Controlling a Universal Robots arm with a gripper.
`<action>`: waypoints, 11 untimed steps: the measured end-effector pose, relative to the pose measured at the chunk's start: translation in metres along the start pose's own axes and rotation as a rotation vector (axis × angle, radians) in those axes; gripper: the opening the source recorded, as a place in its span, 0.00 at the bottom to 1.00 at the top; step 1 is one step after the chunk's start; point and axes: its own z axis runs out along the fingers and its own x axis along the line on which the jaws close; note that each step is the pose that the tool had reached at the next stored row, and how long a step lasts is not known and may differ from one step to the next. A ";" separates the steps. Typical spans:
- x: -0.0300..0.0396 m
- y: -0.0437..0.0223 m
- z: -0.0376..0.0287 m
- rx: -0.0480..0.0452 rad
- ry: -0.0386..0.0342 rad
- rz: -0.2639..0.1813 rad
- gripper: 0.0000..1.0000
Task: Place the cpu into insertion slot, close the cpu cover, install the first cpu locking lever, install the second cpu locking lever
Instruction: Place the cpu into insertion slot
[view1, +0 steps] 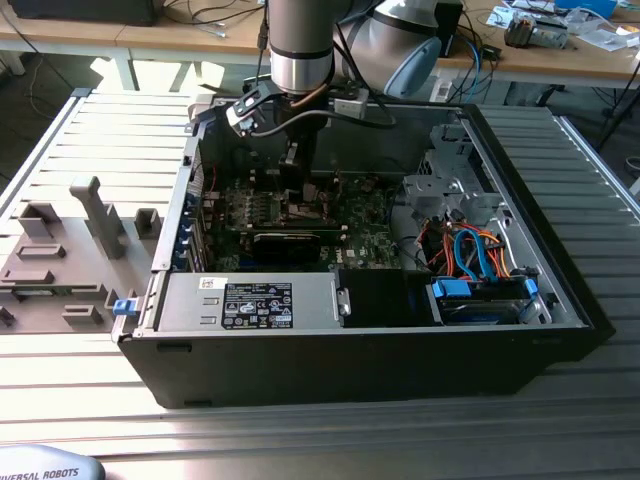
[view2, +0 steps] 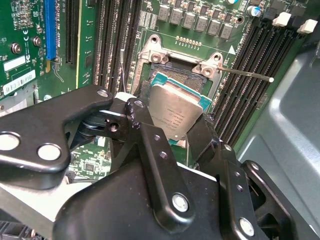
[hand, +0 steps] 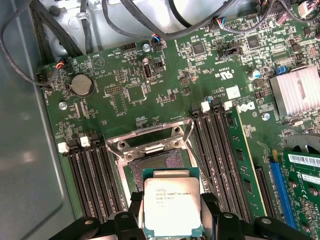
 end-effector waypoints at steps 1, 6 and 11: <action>0.0000 0.0000 0.0001 0.0000 0.0000 0.001 0.54; 0.0000 0.0000 0.0003 0.0002 -0.0002 0.004 0.54; 0.0000 0.0000 0.0005 0.0004 -0.0004 0.007 0.54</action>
